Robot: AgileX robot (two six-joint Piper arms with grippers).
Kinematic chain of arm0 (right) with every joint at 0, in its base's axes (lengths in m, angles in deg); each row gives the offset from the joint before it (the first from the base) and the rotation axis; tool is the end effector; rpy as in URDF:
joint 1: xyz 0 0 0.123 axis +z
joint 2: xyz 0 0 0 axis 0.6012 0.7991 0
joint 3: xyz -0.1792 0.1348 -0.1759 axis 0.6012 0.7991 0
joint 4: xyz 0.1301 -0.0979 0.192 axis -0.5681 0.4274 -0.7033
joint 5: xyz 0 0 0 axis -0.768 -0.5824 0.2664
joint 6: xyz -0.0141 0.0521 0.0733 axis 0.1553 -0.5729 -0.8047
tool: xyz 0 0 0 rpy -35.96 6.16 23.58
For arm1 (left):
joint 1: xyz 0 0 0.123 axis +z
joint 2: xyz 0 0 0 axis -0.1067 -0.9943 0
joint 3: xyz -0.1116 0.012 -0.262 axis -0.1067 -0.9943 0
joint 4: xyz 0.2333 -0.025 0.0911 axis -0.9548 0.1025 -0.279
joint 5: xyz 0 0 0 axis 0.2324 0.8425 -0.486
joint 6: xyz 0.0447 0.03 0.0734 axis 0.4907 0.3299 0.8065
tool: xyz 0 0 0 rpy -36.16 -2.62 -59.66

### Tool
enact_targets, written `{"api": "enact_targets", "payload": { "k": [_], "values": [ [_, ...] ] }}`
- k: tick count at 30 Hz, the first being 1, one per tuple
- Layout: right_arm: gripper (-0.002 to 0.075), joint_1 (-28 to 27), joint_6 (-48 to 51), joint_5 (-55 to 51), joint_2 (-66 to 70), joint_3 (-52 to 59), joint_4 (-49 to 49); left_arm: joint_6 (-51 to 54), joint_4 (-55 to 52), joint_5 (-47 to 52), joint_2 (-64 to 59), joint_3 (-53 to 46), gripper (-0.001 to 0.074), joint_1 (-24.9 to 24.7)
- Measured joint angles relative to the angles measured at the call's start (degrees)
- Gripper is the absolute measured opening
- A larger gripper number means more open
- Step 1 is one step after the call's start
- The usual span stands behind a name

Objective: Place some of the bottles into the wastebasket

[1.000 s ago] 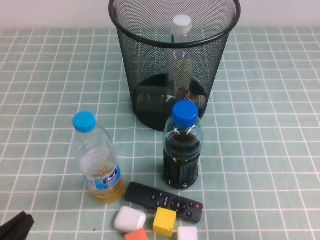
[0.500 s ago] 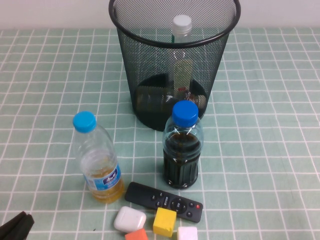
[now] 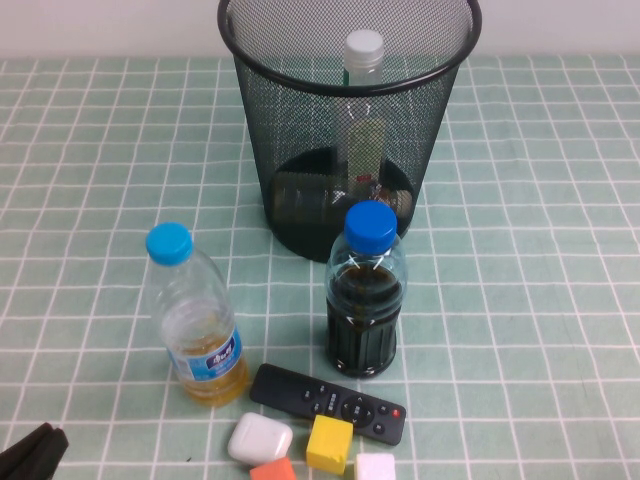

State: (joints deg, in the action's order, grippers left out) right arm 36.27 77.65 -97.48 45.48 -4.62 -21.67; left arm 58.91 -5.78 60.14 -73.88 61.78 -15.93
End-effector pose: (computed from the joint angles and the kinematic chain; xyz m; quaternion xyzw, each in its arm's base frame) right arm 0.0531 -0.0009 0.1714 -0.0242 0.8041 -0.0263 0.5934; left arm 0.0489 -0.0279 0.1880 0.1413 0.7313 -0.1826 0.6418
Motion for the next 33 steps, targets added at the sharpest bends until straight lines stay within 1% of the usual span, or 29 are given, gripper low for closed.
{"api": "enact_targets", "payload": {
  "k": [19,22,24,26,29,31,33],
  "values": [
    [-0.0008,0.0,0.0,-0.1,0.0,0.0,0.0,0.0,-0.3,0.0,0.0,0.0,-0.0004,0.0],
    [-0.0008,0.0,0.0,-0.1,0.0,0.0,0.0,0.5,-2.0,-1.9,0.0,0.0,-0.0004,0.0],
    [-0.0008,0.0,0.0,-0.1,0.0,0.0,0.0,0.5,-3.5,-5.5,0.0,0.0,-0.0004,0.4],
    [-0.0008,0.0,0.0,-0.1,0.0,0.0,0.0,-0.8,-6.9,-9.4,0.0,0.0,-0.0004,2.5],
    [-0.0008,0.0,0.0,-0.1,0.0,0.0,0.0,-5.0,-13.3,-13.0,0.0,0.0,-0.0004,9.9],
    [-0.0008,0.0,0.0,-0.1,0.0,0.0,0.0,-9.5,-18.1,-11.4,0.0,0.0,-0.0004,15.2],
    [-0.0008,0.0,0.0,-0.1,0.0,0.0,0.0,-14.2,-22.4,-7.1,0.0,0.0,-0.0004,18.3]
  ]
}}
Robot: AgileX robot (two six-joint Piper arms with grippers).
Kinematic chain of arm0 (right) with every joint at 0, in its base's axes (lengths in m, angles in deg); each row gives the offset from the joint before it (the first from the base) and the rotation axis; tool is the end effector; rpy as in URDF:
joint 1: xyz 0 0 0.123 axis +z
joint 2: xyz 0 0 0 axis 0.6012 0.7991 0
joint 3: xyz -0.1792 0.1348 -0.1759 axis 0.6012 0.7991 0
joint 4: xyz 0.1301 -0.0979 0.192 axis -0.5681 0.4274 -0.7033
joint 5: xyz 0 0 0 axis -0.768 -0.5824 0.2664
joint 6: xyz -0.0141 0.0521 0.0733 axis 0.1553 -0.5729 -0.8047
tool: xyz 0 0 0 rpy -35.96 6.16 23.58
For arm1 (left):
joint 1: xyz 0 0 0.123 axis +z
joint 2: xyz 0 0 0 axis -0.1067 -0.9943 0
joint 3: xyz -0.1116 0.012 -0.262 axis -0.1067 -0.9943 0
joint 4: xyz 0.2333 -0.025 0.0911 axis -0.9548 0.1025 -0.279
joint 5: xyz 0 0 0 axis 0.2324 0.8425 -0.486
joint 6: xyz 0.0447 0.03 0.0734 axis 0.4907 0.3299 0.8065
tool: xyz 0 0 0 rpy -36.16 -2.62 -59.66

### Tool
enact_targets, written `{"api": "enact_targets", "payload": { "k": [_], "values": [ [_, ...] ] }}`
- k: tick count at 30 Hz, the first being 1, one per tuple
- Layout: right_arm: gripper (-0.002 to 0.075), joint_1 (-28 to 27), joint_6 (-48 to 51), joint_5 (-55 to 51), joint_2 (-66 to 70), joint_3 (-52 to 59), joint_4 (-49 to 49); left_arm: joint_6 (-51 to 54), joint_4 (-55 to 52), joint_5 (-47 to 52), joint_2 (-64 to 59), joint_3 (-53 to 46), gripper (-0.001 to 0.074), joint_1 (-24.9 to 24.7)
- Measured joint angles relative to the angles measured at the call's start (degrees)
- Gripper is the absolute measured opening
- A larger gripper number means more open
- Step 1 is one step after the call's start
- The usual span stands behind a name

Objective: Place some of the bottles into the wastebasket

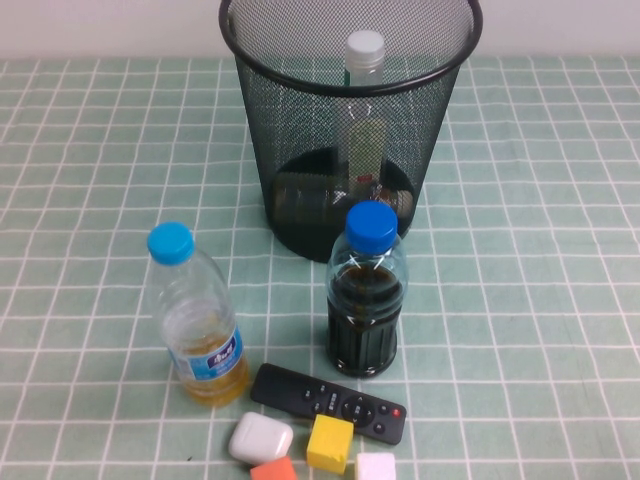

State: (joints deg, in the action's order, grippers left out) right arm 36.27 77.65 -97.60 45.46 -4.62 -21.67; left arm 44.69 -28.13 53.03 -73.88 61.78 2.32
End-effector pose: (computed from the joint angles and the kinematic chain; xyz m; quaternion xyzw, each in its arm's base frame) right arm 0.0530 -0.0009 0.1712 -0.0242 0.8046 -0.0262 0.5927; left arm 0.0565 -0.0040 0.1976 0.0448 0.7069 -0.0043 0.7059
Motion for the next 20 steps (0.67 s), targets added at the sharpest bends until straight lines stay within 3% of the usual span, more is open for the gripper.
{"api": "enact_targets", "payload": {
  "k": [7,20],
  "values": [
    [-0.0008,0.0,0.0,-0.1,-0.1,0.0,0.0,-8.5,-6.4,15.4,0.1,0.0,-0.0004,1.7],
    [-0.0008,0.0,0.0,-0.1,-0.1,0.0,0.0,-9.0,-6.6,15.7,0.1,0.0,-0.0004,1.7]
  ]
}}
